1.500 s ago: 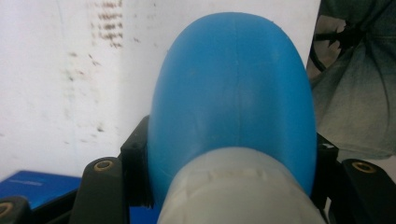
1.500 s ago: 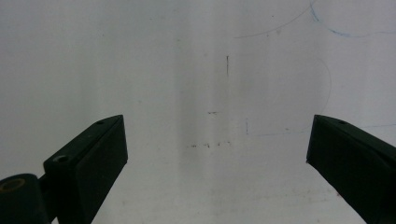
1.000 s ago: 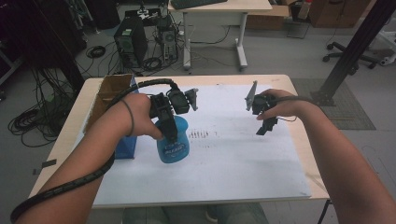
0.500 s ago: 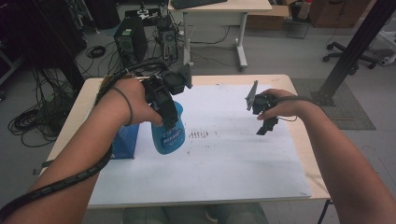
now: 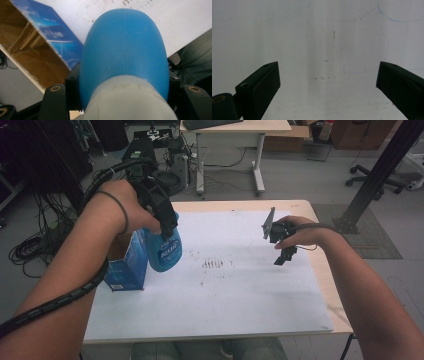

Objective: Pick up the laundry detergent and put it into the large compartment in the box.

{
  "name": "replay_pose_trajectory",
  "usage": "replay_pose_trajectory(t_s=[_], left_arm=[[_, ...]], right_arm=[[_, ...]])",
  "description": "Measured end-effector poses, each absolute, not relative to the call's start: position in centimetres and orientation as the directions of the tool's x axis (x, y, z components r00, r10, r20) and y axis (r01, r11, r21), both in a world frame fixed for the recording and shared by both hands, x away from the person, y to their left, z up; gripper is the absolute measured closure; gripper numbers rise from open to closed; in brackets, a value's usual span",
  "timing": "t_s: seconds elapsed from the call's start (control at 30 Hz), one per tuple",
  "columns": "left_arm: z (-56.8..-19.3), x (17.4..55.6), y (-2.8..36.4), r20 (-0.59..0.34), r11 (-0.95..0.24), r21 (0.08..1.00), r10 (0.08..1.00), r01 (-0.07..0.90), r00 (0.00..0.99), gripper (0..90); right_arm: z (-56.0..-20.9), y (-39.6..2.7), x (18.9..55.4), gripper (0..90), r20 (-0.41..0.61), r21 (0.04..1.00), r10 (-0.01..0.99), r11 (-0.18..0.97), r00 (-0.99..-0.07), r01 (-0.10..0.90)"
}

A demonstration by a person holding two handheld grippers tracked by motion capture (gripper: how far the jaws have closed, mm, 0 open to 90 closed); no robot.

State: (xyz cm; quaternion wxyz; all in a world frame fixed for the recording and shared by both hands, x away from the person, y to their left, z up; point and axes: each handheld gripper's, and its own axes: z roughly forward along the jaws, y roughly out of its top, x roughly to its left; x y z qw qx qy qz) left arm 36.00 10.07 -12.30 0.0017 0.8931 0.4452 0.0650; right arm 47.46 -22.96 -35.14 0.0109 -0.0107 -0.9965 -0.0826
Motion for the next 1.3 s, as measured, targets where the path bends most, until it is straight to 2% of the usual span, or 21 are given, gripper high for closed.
replay_pose_trajectory(t_s=[0.57, 1.3], left_arm=[[-8.9, 38.3, 13.6, 0.101, -0.409, 0.108, 0.911, 0.906, 0.399, 38.2], [-4.6, 40.0, 18.6, 0.118, -0.212, 0.145, 0.974, 0.966, 0.196, 38.2]], right_arm=[[-35.4, -22.9, 47.7, 5.2, 0.025, 0.160, 0.015, 0.987, -1.000, 0.018], [-35.5, -22.9, 47.9, 5.2, 0.026, 0.153, 0.005, 0.988, -1.000, 0.009]])
